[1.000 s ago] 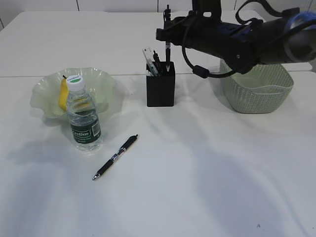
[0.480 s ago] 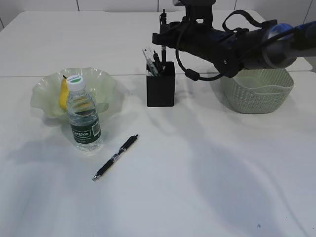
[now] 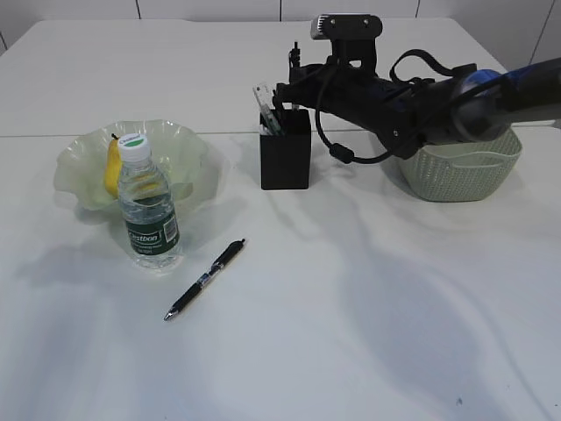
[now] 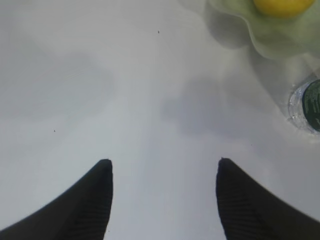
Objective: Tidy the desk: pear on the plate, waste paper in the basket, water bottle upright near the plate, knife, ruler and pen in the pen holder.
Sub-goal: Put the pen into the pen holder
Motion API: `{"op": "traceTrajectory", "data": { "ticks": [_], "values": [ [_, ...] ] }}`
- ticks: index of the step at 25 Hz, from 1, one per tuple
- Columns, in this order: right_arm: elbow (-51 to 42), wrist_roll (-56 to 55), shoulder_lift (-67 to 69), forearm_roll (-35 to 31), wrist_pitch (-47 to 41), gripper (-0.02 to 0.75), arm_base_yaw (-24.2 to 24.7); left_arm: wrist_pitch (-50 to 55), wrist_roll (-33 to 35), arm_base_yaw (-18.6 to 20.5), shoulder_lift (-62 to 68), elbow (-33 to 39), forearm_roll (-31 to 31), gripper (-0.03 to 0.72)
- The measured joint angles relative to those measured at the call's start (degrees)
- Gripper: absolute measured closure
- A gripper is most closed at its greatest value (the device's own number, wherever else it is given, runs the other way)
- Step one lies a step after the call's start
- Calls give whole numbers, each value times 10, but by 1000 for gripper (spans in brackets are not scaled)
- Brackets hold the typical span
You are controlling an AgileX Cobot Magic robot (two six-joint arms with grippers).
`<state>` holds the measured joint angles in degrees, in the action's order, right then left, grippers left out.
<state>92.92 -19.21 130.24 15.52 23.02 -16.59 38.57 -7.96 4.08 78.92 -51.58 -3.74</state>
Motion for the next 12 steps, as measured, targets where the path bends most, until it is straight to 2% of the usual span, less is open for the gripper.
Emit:
{"op": "traceTrajectory", "data": {
  "ticks": [6,9,12],
  "values": [
    [0,0,9,7,0,668,0,0,0,0,0,0,0,232],
    [0,0,9,14,0,615,0,-1,0,0,0,0,0,232],
    [0,0,9,16,1,531,0,-1,0,0,0,0,0,232]
  ]
}}
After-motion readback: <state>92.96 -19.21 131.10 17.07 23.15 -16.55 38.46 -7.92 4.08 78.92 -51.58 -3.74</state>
